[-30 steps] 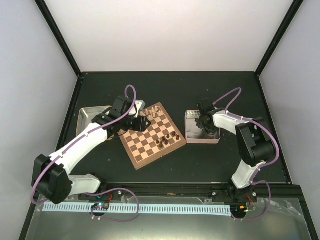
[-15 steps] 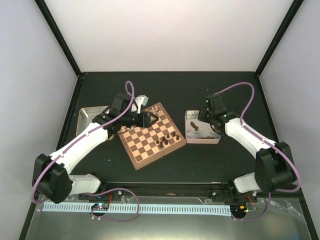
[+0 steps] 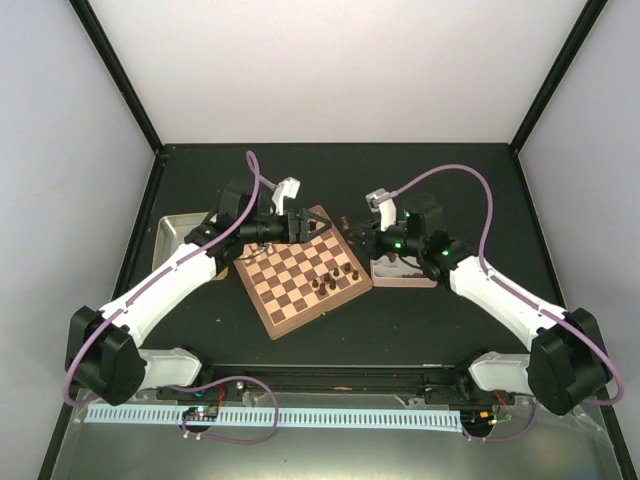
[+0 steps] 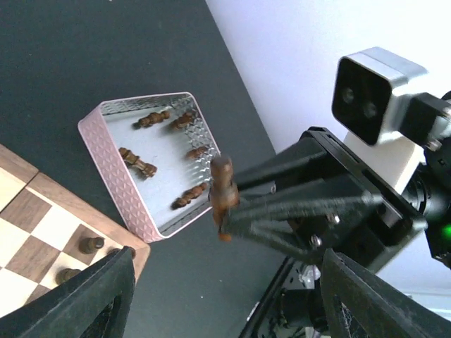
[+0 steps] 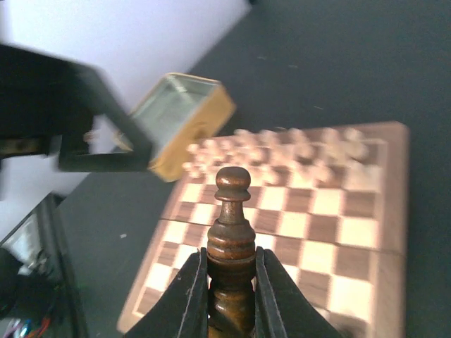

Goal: Set up the chess pieces on the board
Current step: Pick up the chess piece from the storage box.

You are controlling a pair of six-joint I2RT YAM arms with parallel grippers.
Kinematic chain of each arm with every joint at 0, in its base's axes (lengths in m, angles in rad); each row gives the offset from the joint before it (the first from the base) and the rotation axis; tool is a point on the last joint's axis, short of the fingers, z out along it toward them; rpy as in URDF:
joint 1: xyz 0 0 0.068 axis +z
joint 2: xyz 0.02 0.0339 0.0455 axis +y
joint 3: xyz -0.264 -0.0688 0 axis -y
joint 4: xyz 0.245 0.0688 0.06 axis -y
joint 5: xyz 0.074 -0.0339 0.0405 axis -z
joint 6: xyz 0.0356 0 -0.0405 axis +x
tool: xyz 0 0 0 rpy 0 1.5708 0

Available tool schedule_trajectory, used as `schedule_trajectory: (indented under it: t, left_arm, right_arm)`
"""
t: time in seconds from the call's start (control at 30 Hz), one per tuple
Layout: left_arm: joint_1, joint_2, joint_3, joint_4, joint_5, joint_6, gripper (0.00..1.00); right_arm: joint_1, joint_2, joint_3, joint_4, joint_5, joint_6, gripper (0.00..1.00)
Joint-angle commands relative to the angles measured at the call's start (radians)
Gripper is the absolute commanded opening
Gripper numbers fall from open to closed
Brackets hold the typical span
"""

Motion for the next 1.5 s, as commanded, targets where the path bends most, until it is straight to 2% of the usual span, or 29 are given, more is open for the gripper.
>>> schedule_trajectory:
  t: [0.0, 0.17, 0.57, 0.63, 0.77, 0.9, 1.0, 1.23, 1.3, 1.47]
  left_arm:
    - [0.021, -0.027, 0.049, -0.005, 0.089, -0.027, 0.75]
    - [0.047, -0.050, 0.031, -0.007, 0.106, -0.044, 0.72]
    - [0.096, -0.066, -0.001, -0.001, 0.159, -0.059, 0.26]
    - [0.096, -0.061, -0.003, -0.004, 0.178, -0.050, 0.25]
    - [0.096, -0.052, -0.005, -0.036, 0.194, -0.014, 0.32]
    - [0.095, -0.036, 0.000, -0.061, 0.199, 0.011, 0.33]
    - [0.095, -0.027, 0.001, -0.064, 0.204, 0.019, 0.27]
    - [0.092, -0.023, -0.006, -0.064, 0.212, 0.052, 0.02]
    - [0.092, -0.038, -0.011, -0.102, 0.156, 0.087, 0.02]
    - [0.091, -0.110, -0.045, -0.208, -0.093, 0.166, 0.02]
  right_arm:
    - [0.058, 0.031, 0.083, 0.069, -0.184, -0.136, 0.13]
    - [0.106, 0.097, 0.180, -0.012, -0.240, -0.235, 0.13]
    - [0.134, 0.153, 0.232, -0.055, -0.270, -0.271, 0.13]
    - [0.133, 0.154, 0.233, -0.053, -0.268, -0.267, 0.13]
    - [0.134, 0.158, 0.238, -0.046, -0.270, -0.263, 0.12]
    - [0.133, 0.169, 0.248, -0.048, -0.277, -0.262, 0.12]
    - [0.134, 0.171, 0.249, -0.047, -0.279, -0.259, 0.12]
    - [0.133, 0.168, 0.242, -0.055, -0.262, -0.253, 0.12]
    - [0.134, 0.154, 0.233, -0.078, -0.251, -0.253, 0.12]
    - [0.134, 0.093, 0.178, -0.137, -0.118, -0.245, 0.12]
